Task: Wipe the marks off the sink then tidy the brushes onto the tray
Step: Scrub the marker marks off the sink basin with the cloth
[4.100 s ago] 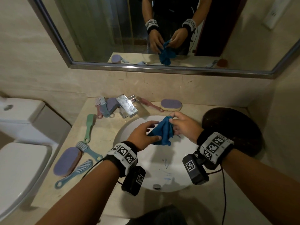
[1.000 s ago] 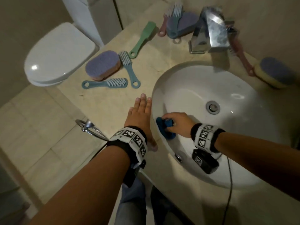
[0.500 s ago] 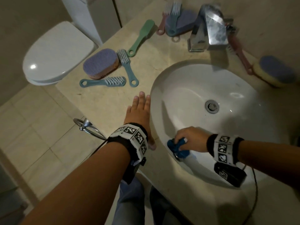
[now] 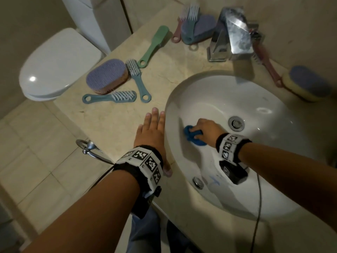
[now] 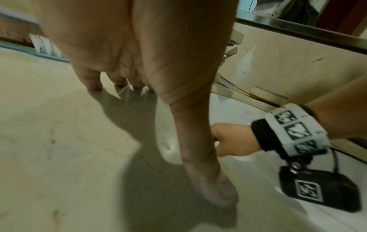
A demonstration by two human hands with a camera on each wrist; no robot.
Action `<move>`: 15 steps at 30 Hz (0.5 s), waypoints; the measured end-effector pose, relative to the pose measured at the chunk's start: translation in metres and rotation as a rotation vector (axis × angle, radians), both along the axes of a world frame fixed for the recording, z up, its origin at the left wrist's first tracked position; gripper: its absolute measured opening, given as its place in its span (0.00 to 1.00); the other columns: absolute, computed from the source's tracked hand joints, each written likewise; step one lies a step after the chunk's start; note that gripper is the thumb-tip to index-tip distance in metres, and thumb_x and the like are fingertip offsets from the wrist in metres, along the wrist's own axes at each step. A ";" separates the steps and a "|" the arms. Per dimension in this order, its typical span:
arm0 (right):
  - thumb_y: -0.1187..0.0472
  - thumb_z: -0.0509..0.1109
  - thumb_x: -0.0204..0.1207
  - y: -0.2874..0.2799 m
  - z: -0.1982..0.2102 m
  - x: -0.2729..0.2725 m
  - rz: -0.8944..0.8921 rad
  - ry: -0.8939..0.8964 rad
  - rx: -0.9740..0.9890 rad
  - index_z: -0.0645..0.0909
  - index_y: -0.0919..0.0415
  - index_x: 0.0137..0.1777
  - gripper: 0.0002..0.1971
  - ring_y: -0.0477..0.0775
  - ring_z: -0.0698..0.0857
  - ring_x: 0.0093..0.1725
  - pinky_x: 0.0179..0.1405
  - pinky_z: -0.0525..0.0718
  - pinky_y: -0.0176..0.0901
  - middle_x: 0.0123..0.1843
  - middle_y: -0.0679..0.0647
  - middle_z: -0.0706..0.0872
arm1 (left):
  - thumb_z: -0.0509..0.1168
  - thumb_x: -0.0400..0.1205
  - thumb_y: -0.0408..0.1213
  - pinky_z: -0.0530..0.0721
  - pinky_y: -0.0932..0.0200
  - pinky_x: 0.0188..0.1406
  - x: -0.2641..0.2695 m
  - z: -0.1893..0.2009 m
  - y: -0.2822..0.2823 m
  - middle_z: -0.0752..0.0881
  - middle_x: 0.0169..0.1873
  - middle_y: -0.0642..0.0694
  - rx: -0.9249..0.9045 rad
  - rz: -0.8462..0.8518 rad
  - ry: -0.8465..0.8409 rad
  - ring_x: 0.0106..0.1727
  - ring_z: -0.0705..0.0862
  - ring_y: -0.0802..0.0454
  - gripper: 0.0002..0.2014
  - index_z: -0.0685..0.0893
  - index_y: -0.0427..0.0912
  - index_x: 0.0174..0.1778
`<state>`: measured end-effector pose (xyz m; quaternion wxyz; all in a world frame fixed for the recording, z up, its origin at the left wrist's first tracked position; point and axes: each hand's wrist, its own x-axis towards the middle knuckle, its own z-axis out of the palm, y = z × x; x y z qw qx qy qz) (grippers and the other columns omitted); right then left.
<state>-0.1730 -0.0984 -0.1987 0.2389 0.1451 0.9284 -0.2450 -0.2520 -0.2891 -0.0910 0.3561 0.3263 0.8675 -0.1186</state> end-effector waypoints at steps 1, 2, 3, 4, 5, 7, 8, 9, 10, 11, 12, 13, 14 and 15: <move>0.67 0.65 0.78 0.001 -0.001 0.009 0.019 -0.025 -0.044 0.81 0.64 0.66 0.16 0.63 0.80 0.61 0.48 0.63 0.26 0.62 0.64 0.79 | 0.84 0.53 0.54 0.42 0.46 0.81 0.000 0.000 0.000 0.23 0.78 0.43 0.001 0.004 0.001 0.81 0.29 0.43 0.79 0.22 0.42 0.77; 0.68 0.65 0.78 0.008 -0.001 0.016 -0.001 -0.039 -0.052 0.81 0.64 0.65 0.16 0.64 0.80 0.61 0.49 0.64 0.26 0.61 0.65 0.79 | 0.84 0.52 0.54 0.43 0.46 0.81 0.000 0.000 0.000 0.24 0.78 0.43 0.004 0.008 -0.001 0.81 0.29 0.43 0.79 0.23 0.42 0.77; 0.67 0.66 0.78 0.019 -0.001 0.019 -0.057 -0.030 -0.016 0.82 0.62 0.65 0.16 0.64 0.80 0.62 0.52 0.67 0.30 0.61 0.65 0.80 | 0.84 0.52 0.54 0.43 0.45 0.81 0.000 0.000 0.000 0.24 0.78 0.43 0.010 0.011 -0.004 0.82 0.30 0.43 0.80 0.23 0.42 0.77; 0.64 0.66 0.78 0.030 -0.001 0.020 -0.143 -0.029 0.046 0.82 0.59 0.66 0.16 0.64 0.79 0.63 0.56 0.70 0.37 0.63 0.64 0.80 | 0.84 0.52 0.54 0.43 0.45 0.81 0.000 -0.001 0.000 0.24 0.78 0.43 0.016 0.015 -0.008 0.82 0.30 0.43 0.80 0.23 0.43 0.77; 0.62 0.66 0.78 0.038 -0.002 0.020 -0.209 -0.038 0.103 0.81 0.56 0.67 0.17 0.64 0.78 0.65 0.59 0.72 0.43 0.65 0.63 0.79 | 0.85 0.52 0.53 0.43 0.45 0.81 0.000 -0.002 -0.001 0.24 0.78 0.44 0.022 0.021 -0.010 0.82 0.30 0.44 0.80 0.23 0.43 0.77; 0.60 0.66 0.78 0.032 0.001 0.022 -0.179 -0.089 0.124 0.80 0.54 0.68 0.18 0.62 0.77 0.65 0.60 0.73 0.44 0.67 0.62 0.78 | 0.85 0.51 0.53 0.43 0.45 0.81 0.000 -0.002 -0.001 0.24 0.79 0.44 0.029 0.025 -0.013 0.82 0.30 0.44 0.80 0.24 0.43 0.78; 0.60 0.67 0.78 0.020 0.005 0.024 -0.105 -0.108 0.081 0.80 0.54 0.68 0.18 0.61 0.78 0.64 0.58 0.72 0.41 0.66 0.61 0.78 | 0.85 0.51 0.53 0.43 0.45 0.81 0.000 -0.001 -0.001 0.25 0.79 0.44 0.032 0.024 -0.011 0.82 0.30 0.44 0.80 0.24 0.43 0.78; 0.60 0.68 0.77 0.005 0.007 0.029 -0.024 -0.115 0.013 0.80 0.55 0.68 0.18 0.61 0.78 0.62 0.54 0.70 0.37 0.64 0.61 0.79 | 0.85 0.51 0.53 0.43 0.45 0.81 0.000 -0.001 -0.001 0.25 0.79 0.43 0.034 0.024 -0.007 0.82 0.30 0.43 0.80 0.24 0.43 0.78; 0.61 0.69 0.77 -0.008 0.009 0.035 0.045 -0.124 -0.059 0.80 0.56 0.68 0.19 0.60 0.79 0.60 0.49 0.66 0.32 0.62 0.60 0.79 | 0.85 0.52 0.53 0.43 0.45 0.81 0.000 0.000 -0.001 0.25 0.79 0.43 0.035 0.024 -0.002 0.82 0.31 0.43 0.79 0.24 0.43 0.78; 0.61 0.70 0.76 -0.016 0.011 0.041 0.090 -0.127 -0.110 0.80 0.57 0.67 0.19 0.59 0.80 0.58 0.45 0.64 0.29 0.60 0.60 0.80 | 0.85 0.52 0.53 0.43 0.45 0.81 0.000 0.000 -0.001 0.25 0.79 0.43 0.036 0.024 0.001 0.82 0.31 0.43 0.79 0.24 0.43 0.78; 0.62 0.72 0.75 -0.017 0.012 0.043 0.093 -0.123 -0.141 0.81 0.57 0.66 0.19 0.59 0.80 0.57 0.44 0.64 0.28 0.58 0.60 0.80 | 0.84 0.52 0.54 0.43 0.45 0.81 0.000 0.000 -0.001 0.25 0.79 0.43 0.034 0.025 0.000 0.82 0.31 0.43 0.79 0.24 0.43 0.78; 0.63 0.73 0.74 -0.014 0.013 0.042 0.066 -0.108 -0.169 0.82 0.57 0.64 0.18 0.58 0.81 0.56 0.45 0.65 0.27 0.58 0.59 0.81 | 0.84 0.52 0.54 0.43 0.45 0.81 0.000 0.000 -0.001 0.25 0.79 0.44 0.031 0.025 -0.003 0.82 0.30 0.43 0.79 0.24 0.43 0.78; 0.64 0.74 0.73 -0.010 0.013 0.039 0.041 -0.097 -0.188 0.84 0.58 0.62 0.17 0.58 0.81 0.57 0.46 0.66 0.27 0.59 0.59 0.81 | 0.84 0.52 0.54 0.43 0.45 0.81 0.001 -0.001 -0.001 0.25 0.79 0.44 0.030 0.026 -0.004 0.82 0.30 0.43 0.79 0.24 0.43 0.78; 0.65 0.75 0.72 -0.009 0.014 0.036 0.033 -0.090 -0.199 0.84 0.58 0.61 0.16 0.56 0.80 0.57 0.48 0.66 0.26 0.59 0.58 0.81 | 0.84 0.52 0.54 0.43 0.45 0.81 0.000 -0.001 -0.001 0.25 0.79 0.44 0.029 0.027 -0.003 0.82 0.30 0.43 0.79 0.24 0.43 0.78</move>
